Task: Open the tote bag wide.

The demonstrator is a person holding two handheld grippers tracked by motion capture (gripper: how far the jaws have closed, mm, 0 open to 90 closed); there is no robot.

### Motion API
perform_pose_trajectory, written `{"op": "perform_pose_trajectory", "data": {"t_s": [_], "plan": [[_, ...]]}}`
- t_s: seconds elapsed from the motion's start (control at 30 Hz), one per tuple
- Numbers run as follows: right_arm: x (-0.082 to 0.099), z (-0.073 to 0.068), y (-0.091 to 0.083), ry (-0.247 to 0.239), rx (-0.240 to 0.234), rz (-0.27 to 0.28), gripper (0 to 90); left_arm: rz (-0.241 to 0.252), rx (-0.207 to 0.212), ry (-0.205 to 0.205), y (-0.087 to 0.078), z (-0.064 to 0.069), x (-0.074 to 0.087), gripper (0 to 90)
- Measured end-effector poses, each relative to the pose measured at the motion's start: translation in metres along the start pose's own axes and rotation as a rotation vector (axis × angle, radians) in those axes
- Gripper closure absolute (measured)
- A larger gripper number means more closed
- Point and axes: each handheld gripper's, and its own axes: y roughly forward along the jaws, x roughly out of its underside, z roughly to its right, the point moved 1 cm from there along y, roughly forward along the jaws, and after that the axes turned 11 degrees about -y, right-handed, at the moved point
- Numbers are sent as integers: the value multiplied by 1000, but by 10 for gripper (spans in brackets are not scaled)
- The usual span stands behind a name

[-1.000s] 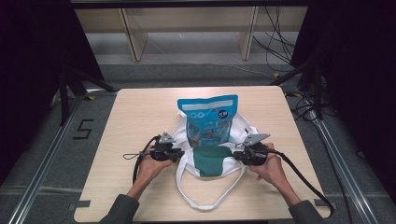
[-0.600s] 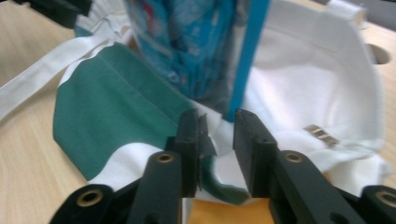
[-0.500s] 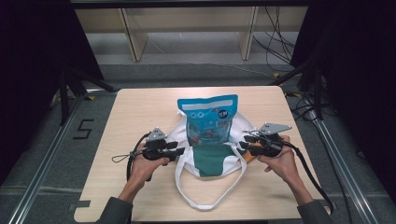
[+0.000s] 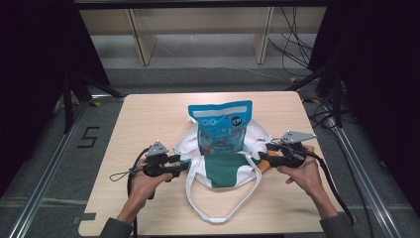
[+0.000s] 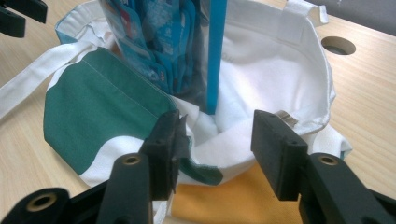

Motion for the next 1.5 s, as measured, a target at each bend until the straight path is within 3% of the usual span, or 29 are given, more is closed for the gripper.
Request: {"op": "perform_pose_trajectory", "data": {"t_s": [0.33,0.43,0.47,0.7,0.83,0.93,1.03,1.1,1.2,1.3,1.5], "plan": [[4,-2,-8,11,11,-1,456,-9,6,17,-8,10,10,382],[7,-1,-10,-7,12,4,453,-5,15,10,-12,11,13,369],[7,-3,-11,19,10,0,452,-10,15,10,-13,11,13,366],[16,-2,-14,26,13,-7,441,-11,9,-4,-17,12,25,340],[21,-1,-17,7,13,-17,434,-6,14,-3,-18,16,32,335],[23,-5,-19,40,15,-9,430,-11,11,18,-21,17,37,330],[25,-7,-24,17,31,-15,427,-12,14,12,-24,18,43,322],[27,-13,-26,46,28,-14,424,-16,10,5,-27,19,46,312],[31,-16,-29,9,36,-10,416,-9,4,8,-31,19,51,297],[36,-22,-31,34,32,-17,404,-12,1,10,-34,19,55,294],[43,-31,-33,17,26,-30,388,-2,5,4,-35,22,63,261]]}}
